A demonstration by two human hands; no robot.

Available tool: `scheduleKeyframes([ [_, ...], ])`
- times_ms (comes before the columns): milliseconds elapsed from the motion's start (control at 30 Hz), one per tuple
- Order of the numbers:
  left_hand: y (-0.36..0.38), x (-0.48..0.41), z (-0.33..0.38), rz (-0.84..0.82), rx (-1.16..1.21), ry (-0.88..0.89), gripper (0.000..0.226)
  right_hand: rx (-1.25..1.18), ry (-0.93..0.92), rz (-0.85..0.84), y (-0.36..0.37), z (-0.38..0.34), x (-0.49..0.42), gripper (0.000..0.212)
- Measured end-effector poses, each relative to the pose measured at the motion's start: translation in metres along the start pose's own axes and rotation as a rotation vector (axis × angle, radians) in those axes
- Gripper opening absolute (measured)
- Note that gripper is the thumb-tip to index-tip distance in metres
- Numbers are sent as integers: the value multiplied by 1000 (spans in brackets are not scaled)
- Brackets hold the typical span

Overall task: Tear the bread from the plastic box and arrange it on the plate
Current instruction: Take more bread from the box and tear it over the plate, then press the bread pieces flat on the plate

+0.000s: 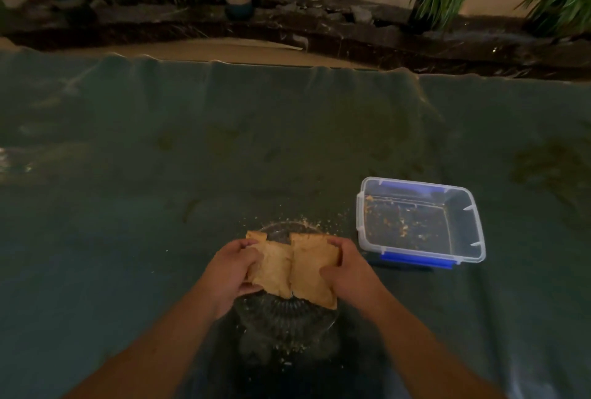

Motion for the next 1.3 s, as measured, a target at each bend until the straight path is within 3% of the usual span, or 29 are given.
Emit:
scheduleKeyframes([
  [67, -18, -6, -20, 13, -182, -8, 29, 149, 5, 13, 6, 13, -1, 70],
  [167, -28, -10, -29, 161, -941, 207, 37, 589, -61, 141, 7, 26, 4, 66],
  [233, -18, -5, -22, 246, -1212, 371, 39, 716, -135, 174, 9, 23, 7, 63],
  [400, 23, -7, -10, 137, -1548, 559, 51, 905, -330, 107, 24, 2, 0, 55],
  [567, 40, -21, -6, 118, -1793, 426, 59, 1123, -288, 47, 38, -9, -18, 53],
  [667, 45, -25, 0, 104, -1781, 439, 46, 1120, -286, 30, 38, -10, -24, 44],
  [767, 37, -27, 4, 22, -1442, 400, 24, 877, -295, -78, 33, -12, -25, 27],
  [867, 26, -27, -5, -88, -1233, 257, 24, 717, -289, -197, 28, -6, -21, 27],
  [967, 21, -25, -22, -138, -1286, 200, 23, 789, -300, -241, 34, 5, -14, 23],
  [1100, 25, -20, -31, -57, -1593, 345, 30, 1073, -412, -93, 44, 10, -6, 28],
  [1200, 35, -18, -29, -49, -1721, 484, 41, 1034, -501, 7, 43, 7, 0, 37],
  [1300, 38, -20, -28, -47, -1734, 494, 48, 965, -527, 48, 40, 4, -3, 35],
])
Point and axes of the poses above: each hand's wrist, its own x-axis away from the middle knuckle, its own y-axis out of the palm, z = x × y, the point moved 5 cm from there along -x, towards the middle knuckle, and after that the axes turned 7 degrees about -z, right-handed, at the moved point
